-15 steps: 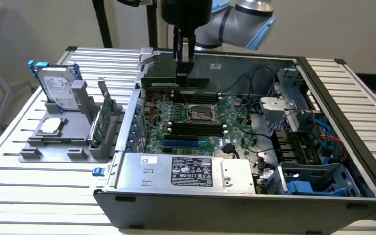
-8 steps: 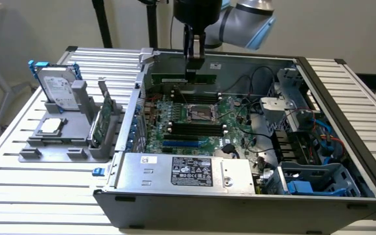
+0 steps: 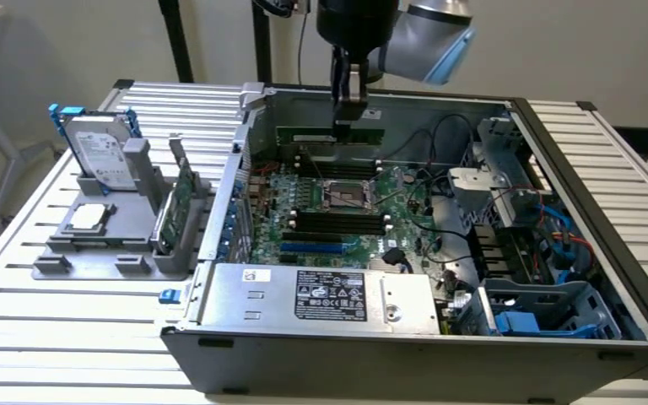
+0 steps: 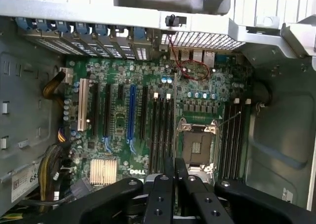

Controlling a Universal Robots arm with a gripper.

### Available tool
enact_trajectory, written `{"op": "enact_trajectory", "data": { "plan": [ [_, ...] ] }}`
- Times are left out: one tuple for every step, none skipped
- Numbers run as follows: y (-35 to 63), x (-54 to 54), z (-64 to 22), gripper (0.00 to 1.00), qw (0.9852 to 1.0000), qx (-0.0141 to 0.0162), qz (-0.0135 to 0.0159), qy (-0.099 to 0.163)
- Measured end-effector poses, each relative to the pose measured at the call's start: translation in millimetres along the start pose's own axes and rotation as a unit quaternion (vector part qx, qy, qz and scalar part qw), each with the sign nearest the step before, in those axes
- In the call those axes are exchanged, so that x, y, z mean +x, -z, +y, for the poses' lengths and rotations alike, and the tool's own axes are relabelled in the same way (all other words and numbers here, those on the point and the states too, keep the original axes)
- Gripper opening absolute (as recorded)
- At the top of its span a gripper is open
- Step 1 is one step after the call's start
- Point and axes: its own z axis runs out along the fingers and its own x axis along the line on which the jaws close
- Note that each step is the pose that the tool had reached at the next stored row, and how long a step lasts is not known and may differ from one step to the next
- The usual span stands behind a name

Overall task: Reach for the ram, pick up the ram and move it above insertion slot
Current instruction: 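Pick up the ram and move it above insertion slot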

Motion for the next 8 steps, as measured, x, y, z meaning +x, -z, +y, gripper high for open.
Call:
{"op": "enact_trajectory", "data": {
  "plan": [
    [-1.0, 0.0, -1.3, 0.13, 1.0, 0.0001, -0.0001, -0.003],
    [-1.8, -0.2, -2.5, 0.13, 1.0, 0.0002, -0.0001, -0.006],
    [-2.2, -0.6, -3.5, 0.13, 1.0, 0.0003, -0.0001, -0.009],
    [-2.5, -1.2, -4.4, 0.13, 0.9999, 0.0004, -0.0001, -0.011],
    [-2.5, -2.3, -5.1, 0.13, 0.9999, 0.0005, -0.0001, -0.013],
    [-2.6, -4.3, -5.8, 0.13, 0.9999, 0.0005, -0.0001, -0.013],
    [-2.7, -6.3, -6.7, 0.13, 0.9999, 0.0005, 0.0, -0.013],
    [-2.8, -7.7, -7.6, 0.13, 0.9999, 0.0005, -0.0001, -0.013]
  ]
}}
